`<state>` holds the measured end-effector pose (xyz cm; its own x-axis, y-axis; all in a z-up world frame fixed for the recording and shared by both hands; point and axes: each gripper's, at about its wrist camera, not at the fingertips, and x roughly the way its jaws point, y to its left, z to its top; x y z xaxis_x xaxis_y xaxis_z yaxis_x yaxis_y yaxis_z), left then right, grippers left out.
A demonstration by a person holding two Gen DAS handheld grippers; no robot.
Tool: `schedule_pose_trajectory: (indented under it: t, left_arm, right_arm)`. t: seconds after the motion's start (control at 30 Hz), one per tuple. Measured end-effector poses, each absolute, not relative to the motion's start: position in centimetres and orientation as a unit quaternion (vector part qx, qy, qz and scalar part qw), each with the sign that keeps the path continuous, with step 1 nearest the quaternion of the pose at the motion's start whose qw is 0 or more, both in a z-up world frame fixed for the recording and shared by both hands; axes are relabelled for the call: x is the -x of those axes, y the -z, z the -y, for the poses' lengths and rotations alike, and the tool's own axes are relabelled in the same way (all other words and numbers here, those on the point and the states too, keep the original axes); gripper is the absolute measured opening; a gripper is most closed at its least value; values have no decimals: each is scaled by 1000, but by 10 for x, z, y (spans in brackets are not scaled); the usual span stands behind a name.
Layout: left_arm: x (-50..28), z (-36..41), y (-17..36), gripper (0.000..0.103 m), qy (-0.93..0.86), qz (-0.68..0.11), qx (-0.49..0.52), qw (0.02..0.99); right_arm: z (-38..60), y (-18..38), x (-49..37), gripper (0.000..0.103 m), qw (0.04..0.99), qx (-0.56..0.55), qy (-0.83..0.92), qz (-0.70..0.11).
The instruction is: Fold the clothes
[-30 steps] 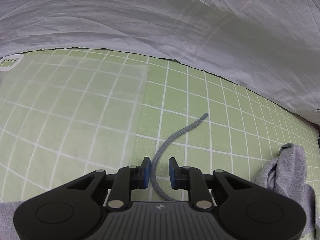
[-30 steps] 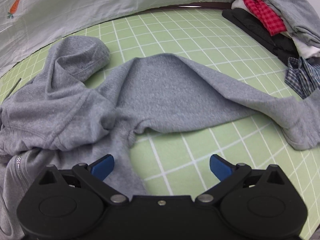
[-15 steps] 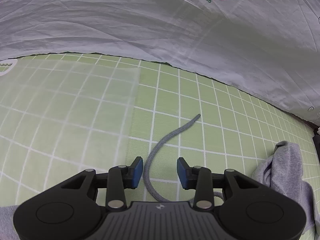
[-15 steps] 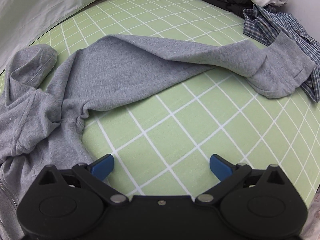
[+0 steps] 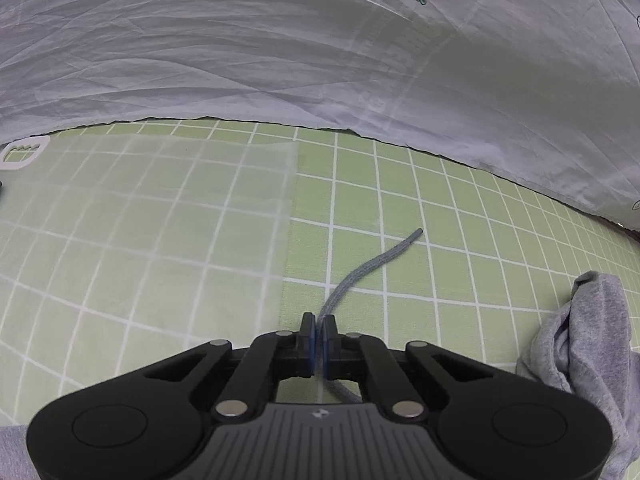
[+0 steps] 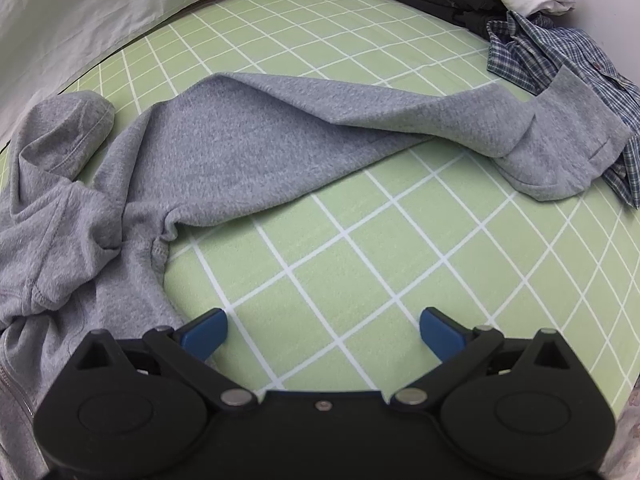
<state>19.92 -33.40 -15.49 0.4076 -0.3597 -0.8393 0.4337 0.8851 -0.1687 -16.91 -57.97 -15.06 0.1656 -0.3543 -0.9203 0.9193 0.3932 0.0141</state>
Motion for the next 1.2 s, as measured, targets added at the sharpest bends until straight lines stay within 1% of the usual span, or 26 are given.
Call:
schedule_pose_trajectory:
  t: [0.17,0.27,0.57,0.8,0.9,1.03,1.07,1.1,1.17,1.2]
  left_arm:
    - [-201,331,153,1,231,-505,-20,831]
    - [-194,325,148,1,234,-524,21,819]
    - [-122,311,96,0,284,-501,65,815]
    - [-74,302,83,0,304,-499,76,808]
    - [-70,297,84,0,287,-502,66,813]
    - [-88,287,84,0,268,-497,74,822]
    - [-95,288,85,1,265,-493,67,826]
    - [-103,288,86,5,262,-489,59,830]
    - [-123,294,91,19,265,-480,38,835]
    - [-132,300,95,23,272,-476,20,836]
  right_arm:
    - [580,150,170,103,701,-306,455,-456]
    - [579,150,172,103,705,-303,453,-454]
    - [579,147,185,103,704,-330,453,-437]
    - [571,146,197,103,715,-331,439,-431]
    - [568,145,198,103,719,-328,433,-433]
    - [571,145,197,103,717,-329,435,-434]
    - [572,145,196,103,716,-328,437,-435]
    - [573,146,193,103,714,-324,440,-438]
    - [575,147,187,103,710,-314,445,-447]
    - [576,148,183,103,708,-309,447,-451]
